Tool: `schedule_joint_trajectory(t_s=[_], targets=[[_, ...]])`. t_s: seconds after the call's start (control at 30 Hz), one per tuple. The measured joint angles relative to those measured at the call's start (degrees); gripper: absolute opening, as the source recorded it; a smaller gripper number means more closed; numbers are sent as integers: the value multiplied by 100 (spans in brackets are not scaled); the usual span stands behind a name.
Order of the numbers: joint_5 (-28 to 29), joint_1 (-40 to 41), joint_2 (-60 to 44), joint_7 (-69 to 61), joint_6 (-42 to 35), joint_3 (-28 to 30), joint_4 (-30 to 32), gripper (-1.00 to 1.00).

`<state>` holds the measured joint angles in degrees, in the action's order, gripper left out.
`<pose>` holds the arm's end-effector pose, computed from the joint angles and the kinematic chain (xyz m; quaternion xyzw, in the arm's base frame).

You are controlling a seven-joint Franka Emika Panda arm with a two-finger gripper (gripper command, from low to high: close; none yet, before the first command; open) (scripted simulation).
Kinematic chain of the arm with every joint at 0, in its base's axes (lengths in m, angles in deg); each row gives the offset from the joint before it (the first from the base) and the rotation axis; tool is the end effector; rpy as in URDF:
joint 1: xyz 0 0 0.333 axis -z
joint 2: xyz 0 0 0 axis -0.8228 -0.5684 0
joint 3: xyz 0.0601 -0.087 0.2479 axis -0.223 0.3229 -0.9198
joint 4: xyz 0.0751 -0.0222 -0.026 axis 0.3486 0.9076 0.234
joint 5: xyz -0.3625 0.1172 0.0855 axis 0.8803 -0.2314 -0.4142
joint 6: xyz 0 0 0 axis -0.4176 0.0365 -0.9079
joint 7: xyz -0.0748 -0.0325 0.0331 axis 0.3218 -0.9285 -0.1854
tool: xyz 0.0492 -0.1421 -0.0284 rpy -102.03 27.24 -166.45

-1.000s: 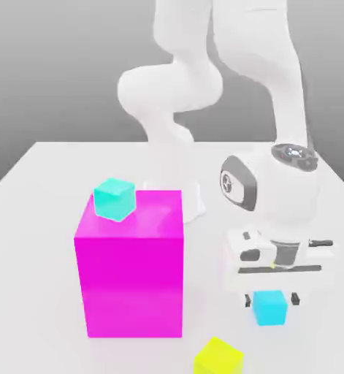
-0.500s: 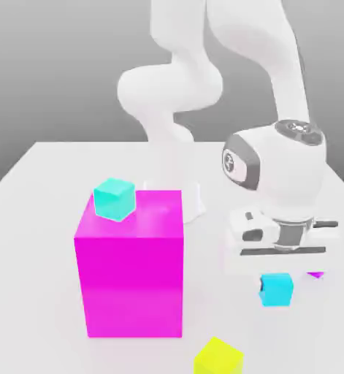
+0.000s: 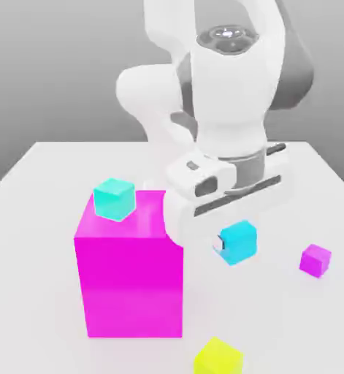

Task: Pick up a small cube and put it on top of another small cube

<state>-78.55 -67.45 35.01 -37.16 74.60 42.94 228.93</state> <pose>0.4339 0.0547 0.2533 -0.9920 0.1054 0.0440 0.0539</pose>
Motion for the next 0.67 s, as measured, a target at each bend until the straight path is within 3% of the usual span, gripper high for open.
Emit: schedule_joint_trajectory(t_s=[0.37,0.53,0.57,0.67], targets=[[1436,873,2016,-2480,-1667,842,29,-100],[1716,1015,2032,-2641,-854,961,749,-100],[1729,1025,1978,-2648,-693,979,854,100],[1729,1025,1978,-2648,-693,979,854,100]])
